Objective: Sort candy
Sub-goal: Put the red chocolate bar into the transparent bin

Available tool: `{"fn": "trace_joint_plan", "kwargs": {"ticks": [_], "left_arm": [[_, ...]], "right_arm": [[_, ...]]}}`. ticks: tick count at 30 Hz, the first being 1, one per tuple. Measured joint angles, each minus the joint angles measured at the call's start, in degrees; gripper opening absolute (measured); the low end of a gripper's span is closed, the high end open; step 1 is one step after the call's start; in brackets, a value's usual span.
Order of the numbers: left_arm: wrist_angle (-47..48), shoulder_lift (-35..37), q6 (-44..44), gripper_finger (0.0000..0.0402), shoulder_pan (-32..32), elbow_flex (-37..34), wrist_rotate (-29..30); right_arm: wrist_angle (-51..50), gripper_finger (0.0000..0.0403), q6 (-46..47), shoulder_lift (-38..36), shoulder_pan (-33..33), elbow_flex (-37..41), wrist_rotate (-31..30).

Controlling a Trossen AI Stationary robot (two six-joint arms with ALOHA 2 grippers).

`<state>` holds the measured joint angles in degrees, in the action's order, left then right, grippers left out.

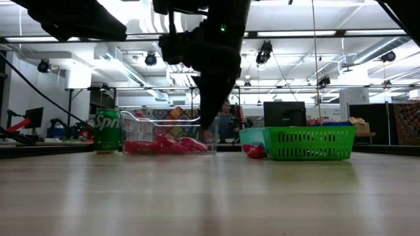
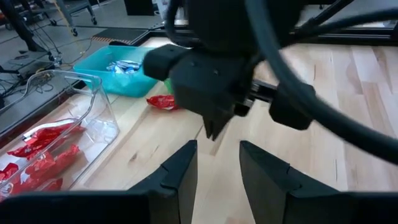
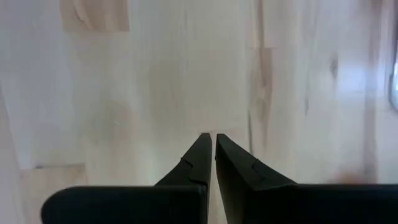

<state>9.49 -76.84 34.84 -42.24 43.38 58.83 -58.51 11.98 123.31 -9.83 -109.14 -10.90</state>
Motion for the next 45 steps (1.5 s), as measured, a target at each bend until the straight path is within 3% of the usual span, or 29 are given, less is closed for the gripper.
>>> {"fn": "trace_joint_plan", "kwargs": {"ticks": [10, 15, 20, 33, 45], "left_arm": [[-0.37, 0.0, 0.03, 0.0103, 0.0, 0.0, -1.36], [-0.36, 0.0, 0.23, 0.0103, 0.0, 0.0, -1.37], [-0.4, 0.0, 0.29, 0.0103, 0.0, 0.0, -1.38], [-0.45, 0.0, 0.4, 0.0103, 0.0, 0.0, -1.38], [-0.48, 0.0, 0.43, 0.0103, 0.0, 0.0, -1.38]], "right_arm": [[-7.85, 0.0015, -3.0, -0.33, 4.95, -4.15, 0.45], [-9.37, 0.0042, -1.14, -0.46, 7.64, -4.15, 0.35], [-13.93, 0.0064, 5.25, -0.04, 10.33, -3.96, -10.52], [-18.09, 0.0032, 5.8, 4.09, 10.97, 0.72, -18.1], [-19.67, 0.0026, 1.17, 9.49, 11.12, 0.7, -19.22]]}}
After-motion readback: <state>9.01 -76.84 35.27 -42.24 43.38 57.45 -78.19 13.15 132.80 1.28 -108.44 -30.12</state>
